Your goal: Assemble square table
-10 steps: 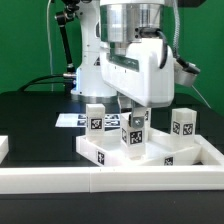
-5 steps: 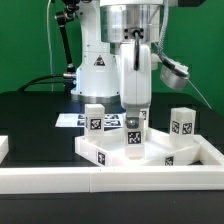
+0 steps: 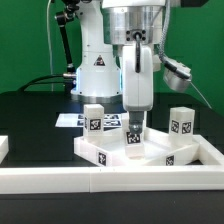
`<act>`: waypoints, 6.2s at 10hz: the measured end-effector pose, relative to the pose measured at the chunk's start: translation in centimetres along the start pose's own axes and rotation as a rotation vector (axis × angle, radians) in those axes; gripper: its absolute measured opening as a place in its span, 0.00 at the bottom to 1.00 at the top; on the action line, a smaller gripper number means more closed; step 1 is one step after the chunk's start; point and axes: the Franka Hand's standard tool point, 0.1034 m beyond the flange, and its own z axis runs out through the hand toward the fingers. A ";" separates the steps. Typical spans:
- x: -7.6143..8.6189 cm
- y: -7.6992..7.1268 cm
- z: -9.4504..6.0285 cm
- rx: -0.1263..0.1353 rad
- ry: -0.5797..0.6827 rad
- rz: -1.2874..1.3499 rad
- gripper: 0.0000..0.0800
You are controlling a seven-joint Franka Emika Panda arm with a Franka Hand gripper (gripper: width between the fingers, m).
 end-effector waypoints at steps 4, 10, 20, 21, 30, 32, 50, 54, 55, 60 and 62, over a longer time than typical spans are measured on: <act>-0.5 0.1 0.3 0.002 0.000 -0.411 0.81; -0.7 0.1 0.5 0.011 0.009 -0.867 0.81; 0.0 -0.1 0.5 0.012 0.022 -1.441 0.81; 0.1 -0.1 0.5 0.013 0.022 -1.439 0.70; 0.0 0.0 0.6 0.031 0.033 -1.054 0.36; -0.3 0.2 0.7 0.036 0.034 -0.829 0.36; -2.6 0.0 0.8 0.036 -0.008 0.188 0.78; -2.7 -0.3 0.7 0.047 0.001 -0.141 0.81; -2.7 -0.3 0.7 0.047 0.003 -0.240 0.81; -3.6 0.0 0.7 0.027 0.013 -0.693 0.81; -3.6 0.0 0.6 0.029 0.015 -0.818 0.81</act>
Offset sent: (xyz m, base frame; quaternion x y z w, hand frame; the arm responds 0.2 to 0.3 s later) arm 0.0000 0.0000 0.0000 0.0000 0.0000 -0.1938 0.9810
